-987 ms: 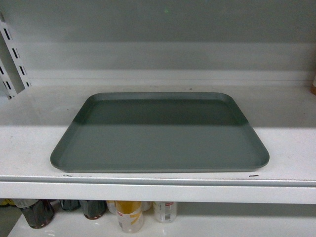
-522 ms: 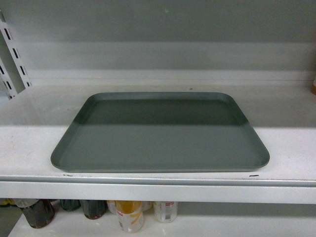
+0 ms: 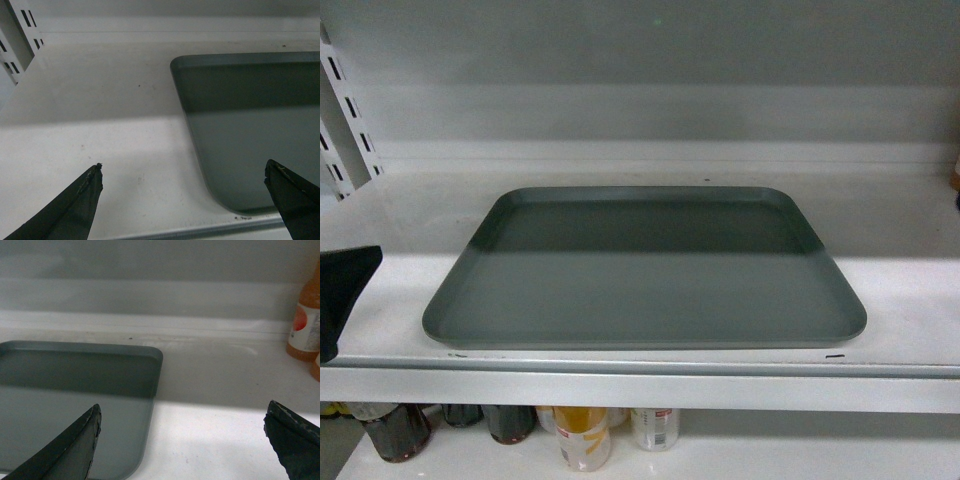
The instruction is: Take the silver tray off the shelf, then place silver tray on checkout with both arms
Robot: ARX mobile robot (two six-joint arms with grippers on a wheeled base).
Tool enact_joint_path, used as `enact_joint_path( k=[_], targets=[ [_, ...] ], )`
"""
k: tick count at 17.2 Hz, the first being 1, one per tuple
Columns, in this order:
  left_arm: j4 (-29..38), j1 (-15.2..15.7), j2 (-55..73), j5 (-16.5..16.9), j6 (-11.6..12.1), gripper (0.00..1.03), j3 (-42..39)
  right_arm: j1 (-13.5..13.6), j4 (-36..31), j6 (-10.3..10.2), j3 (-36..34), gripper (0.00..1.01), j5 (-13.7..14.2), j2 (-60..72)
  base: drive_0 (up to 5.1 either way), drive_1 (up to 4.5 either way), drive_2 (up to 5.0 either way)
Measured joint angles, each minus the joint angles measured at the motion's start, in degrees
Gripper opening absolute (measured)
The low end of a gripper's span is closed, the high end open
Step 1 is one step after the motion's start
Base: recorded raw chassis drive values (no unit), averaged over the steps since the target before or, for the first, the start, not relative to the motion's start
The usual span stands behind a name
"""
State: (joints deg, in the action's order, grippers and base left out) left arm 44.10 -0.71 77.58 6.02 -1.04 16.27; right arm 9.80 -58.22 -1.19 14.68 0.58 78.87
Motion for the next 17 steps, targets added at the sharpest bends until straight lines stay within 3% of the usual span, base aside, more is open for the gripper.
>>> enact_joint_path(
  k=[3,8,11,17],
  targets=[
    [1.7,-0.7,7.0,0.0,0.1,0.98,5.1,-0.1,-1.6,1.3,5.7,0.98,-1.7,10.3,0.0,0.0,0.0],
    [2.3,-1.2,19.0,-0.4,1.6,0.98,13.0,-1.1,0.1,1.7,15.1,0.98,-2.5,22.3,0.0,0.0,0.0],
    [1.2,-1.4,23.8,-0.5,2.7,0.98,17.4,-1.4,2.3,0.6,19.9,0.98,-2.8,26.5,0.0,0.0,0.0],
    [-2.8,-2.2,28.4,-0.9,2.5,0.98,22.5,-1.6,7.4,-1.3,26.2,0.98,-3.1,30.9,0.0,0.0,0.0]
  ],
)
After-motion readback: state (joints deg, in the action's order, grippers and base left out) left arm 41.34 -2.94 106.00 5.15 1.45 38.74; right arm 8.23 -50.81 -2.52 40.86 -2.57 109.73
